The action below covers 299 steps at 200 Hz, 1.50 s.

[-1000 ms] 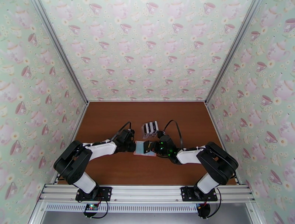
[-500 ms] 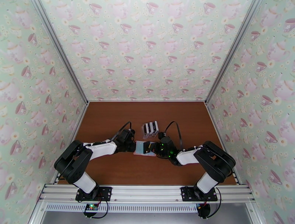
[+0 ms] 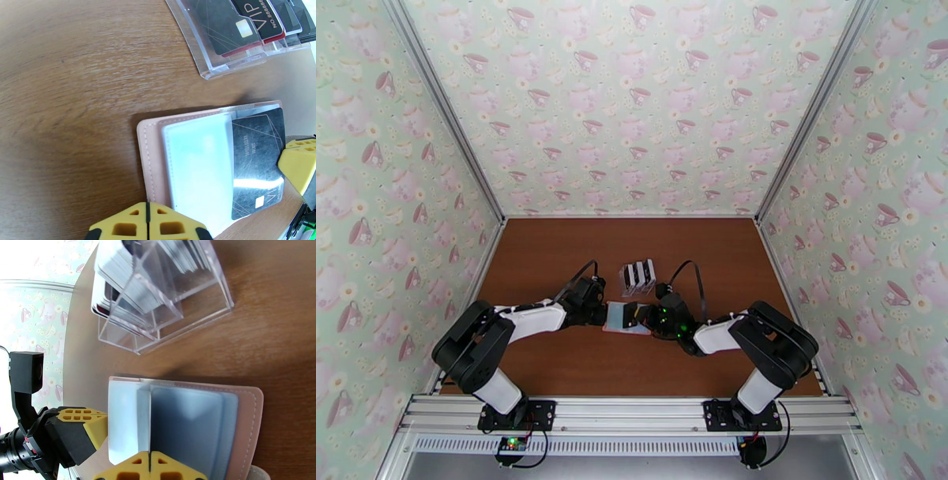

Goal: Put the credit cards into the card holder

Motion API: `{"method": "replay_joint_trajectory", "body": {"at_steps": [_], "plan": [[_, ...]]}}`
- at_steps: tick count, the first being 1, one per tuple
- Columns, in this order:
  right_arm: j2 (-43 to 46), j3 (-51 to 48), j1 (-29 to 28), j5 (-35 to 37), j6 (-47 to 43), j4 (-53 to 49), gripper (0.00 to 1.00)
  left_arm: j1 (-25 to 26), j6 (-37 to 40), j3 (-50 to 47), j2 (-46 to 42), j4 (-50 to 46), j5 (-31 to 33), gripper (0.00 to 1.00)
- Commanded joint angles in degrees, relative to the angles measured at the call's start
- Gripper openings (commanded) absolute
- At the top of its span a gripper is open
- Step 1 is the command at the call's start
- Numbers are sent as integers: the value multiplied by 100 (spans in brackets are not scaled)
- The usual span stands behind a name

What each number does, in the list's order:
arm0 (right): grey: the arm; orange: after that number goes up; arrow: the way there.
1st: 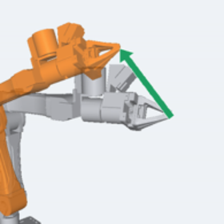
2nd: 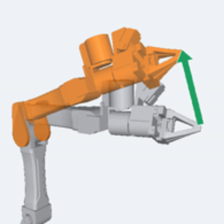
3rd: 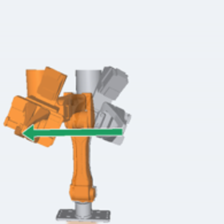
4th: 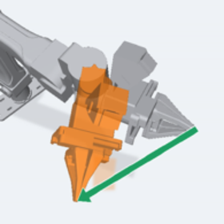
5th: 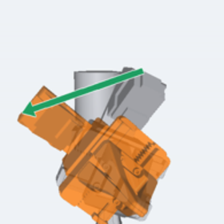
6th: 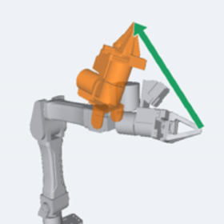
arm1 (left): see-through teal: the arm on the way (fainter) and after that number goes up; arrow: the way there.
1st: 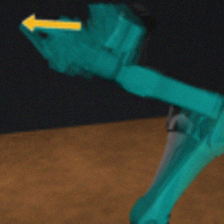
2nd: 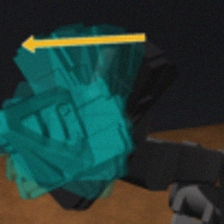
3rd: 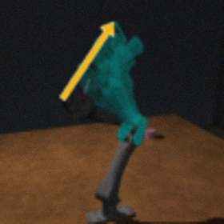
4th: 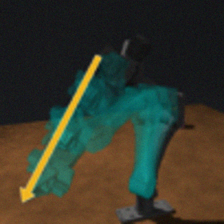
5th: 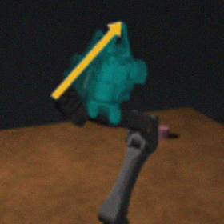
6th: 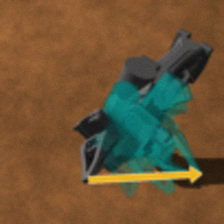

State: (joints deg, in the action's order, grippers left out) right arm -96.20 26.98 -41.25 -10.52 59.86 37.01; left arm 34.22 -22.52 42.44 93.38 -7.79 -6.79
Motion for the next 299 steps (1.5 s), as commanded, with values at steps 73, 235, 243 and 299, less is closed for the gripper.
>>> {"method": "replay_joint_trajectory", "body": {"at_steps": [73,235,243,299], "plan": [[-157,-14,-242,344,105,-422,1,207,-181,-322,181,-249,-244,6],[3,1976,-706,1070,-940,-4102,19,351,-287,-445,21,-214,-243,5],[-35,2072,-730,1061,-962,-4167,19,363,-288,-455,3,-206,-248,5],[-375,2506,-810,964,-1022,-4431,19,360,-332,-499,-91,-161,-330,5]]}}
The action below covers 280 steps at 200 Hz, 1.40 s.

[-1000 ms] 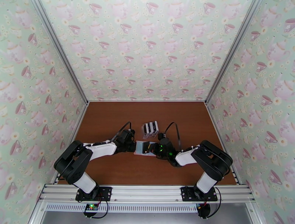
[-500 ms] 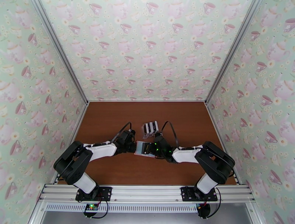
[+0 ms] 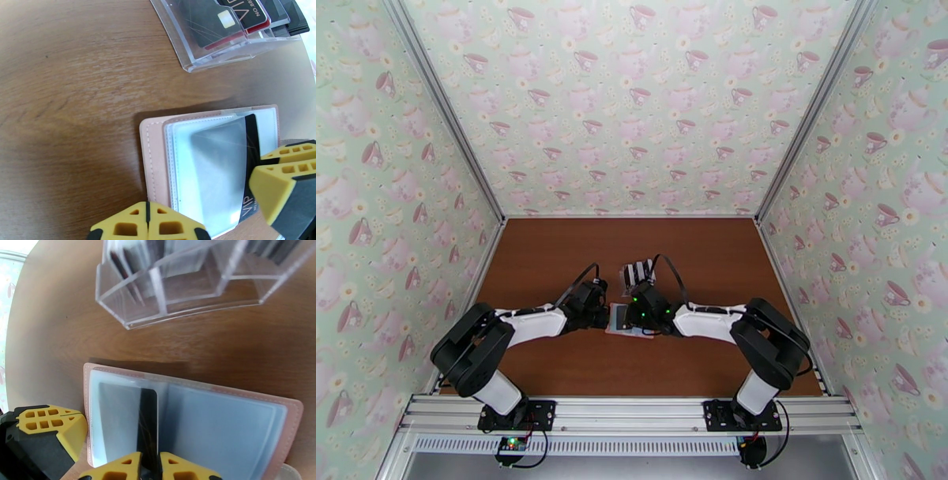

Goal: Put the credit cards into the card holder

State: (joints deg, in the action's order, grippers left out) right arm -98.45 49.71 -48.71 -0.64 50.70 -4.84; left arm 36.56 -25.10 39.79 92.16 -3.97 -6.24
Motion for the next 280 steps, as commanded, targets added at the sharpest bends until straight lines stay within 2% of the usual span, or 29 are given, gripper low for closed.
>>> {"method": "replay_joint_trajectory", "body": {"at_steps": [1,37,63,130,191,280], "plan": [[-149,233,-66,-24,-109,-245,19,130,-74,-235,31,-539,-390,5],[-269,414,-116,-91,-121,-298,20,127,-99,-266,6,-504,-450,5],[-373,557,-163,-231,-130,-263,28,133,-117,-270,-4,-499,-458,5],[-542,834,-323,-337,-122,-324,35,139,-135,-265,21,-497,-461,5],[69,601,-192,-15,-242,-609,44,84,-145,-266,7,-543,-378,5],[887,224,51,123,-402,-878,46,-26,-179,-374,-124,-447,-417,8]]}}
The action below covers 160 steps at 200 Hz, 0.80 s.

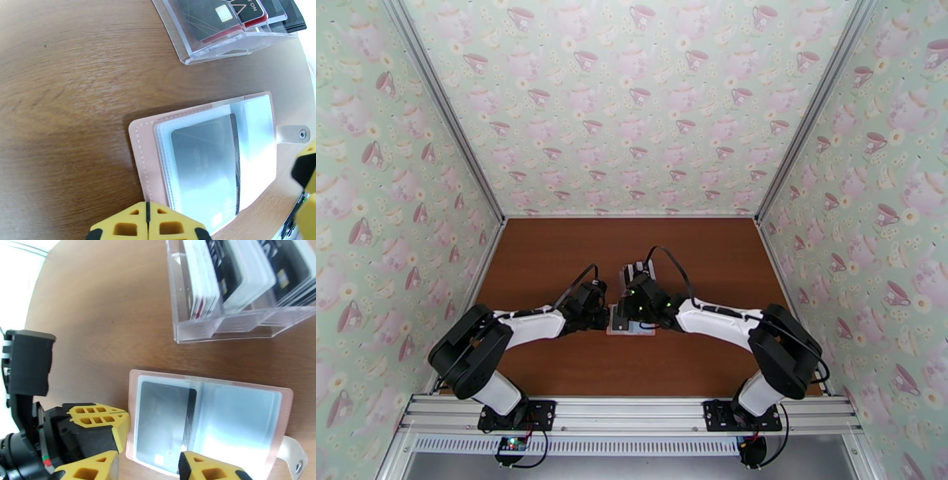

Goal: Put the credit cards into the card holder

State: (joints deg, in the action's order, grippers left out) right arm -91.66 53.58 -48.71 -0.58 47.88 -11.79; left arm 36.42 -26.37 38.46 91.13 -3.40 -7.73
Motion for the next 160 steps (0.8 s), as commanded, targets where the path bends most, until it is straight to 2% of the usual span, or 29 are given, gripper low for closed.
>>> {"method": "replay_joint_trajectory", "body": {"at_steps": [1,56,87,123,140,160], "plan": [[209,-168,52,118,-120,-183,46,-17,-52,-242,-23,-504,-271,8],[642,-320,116,203,-213,-323,47,-169,-57,-334,-171,-449,-336,14],[854,-336,125,358,-326,-513,50,-266,-88,-475,-445,-391,-273,25],[1123,-414,211,434,-441,-733,51,-317,-97,-559,-588,-328,-323,45],[1301,-469,235,536,-502,-886,56,-320,-113,-603,-617,-257,-394,50],[1553,-570,285,633,-568,-1030,67,-322,-123,-675,-699,-189,-452,59]]}}
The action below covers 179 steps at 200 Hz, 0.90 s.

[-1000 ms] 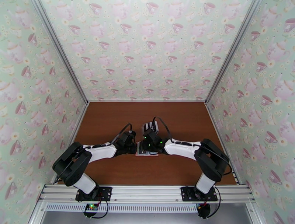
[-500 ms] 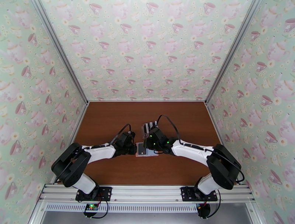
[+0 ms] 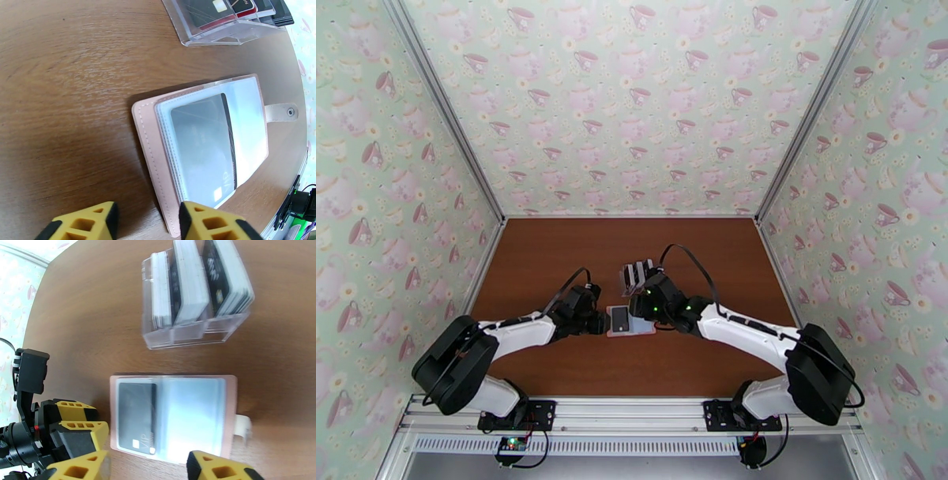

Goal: Put the credit cards into the card holder

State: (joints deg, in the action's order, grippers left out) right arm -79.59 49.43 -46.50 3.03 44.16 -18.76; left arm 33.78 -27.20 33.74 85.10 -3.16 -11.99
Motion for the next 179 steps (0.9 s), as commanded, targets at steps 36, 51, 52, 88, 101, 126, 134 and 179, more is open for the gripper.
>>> {"method": "replay_joint_trajectory", "body": {"at_steps": [36,51,52,88,101,126,134,179], "plan": [[794,-394,175,413,-309,-631,79,-55,-62,-297,-278,-150,-28,71],[971,-501,234,453,-339,-726,82,-53,-44,-332,-318,-139,-55,73],[985,-511,240,453,-343,-734,82,-54,-42,-332,-323,-135,-56,74],[1341,-674,383,585,-451,-1076,86,-38,-29,-409,-380,-97,-113,75],[1432,-764,453,619,-485,-1144,87,-29,-31,-437,-380,-76,-119,76],[1529,-947,671,604,-505,-1217,90,11,-56,-499,-364,16,-120,78],[1565,-1015,755,562,-518,-1202,90,21,-57,-491,-341,9,-120,78],[1571,-1197,1106,456,-600,-1193,91,77,-74,-476,-335,-9,-77,79]]}}
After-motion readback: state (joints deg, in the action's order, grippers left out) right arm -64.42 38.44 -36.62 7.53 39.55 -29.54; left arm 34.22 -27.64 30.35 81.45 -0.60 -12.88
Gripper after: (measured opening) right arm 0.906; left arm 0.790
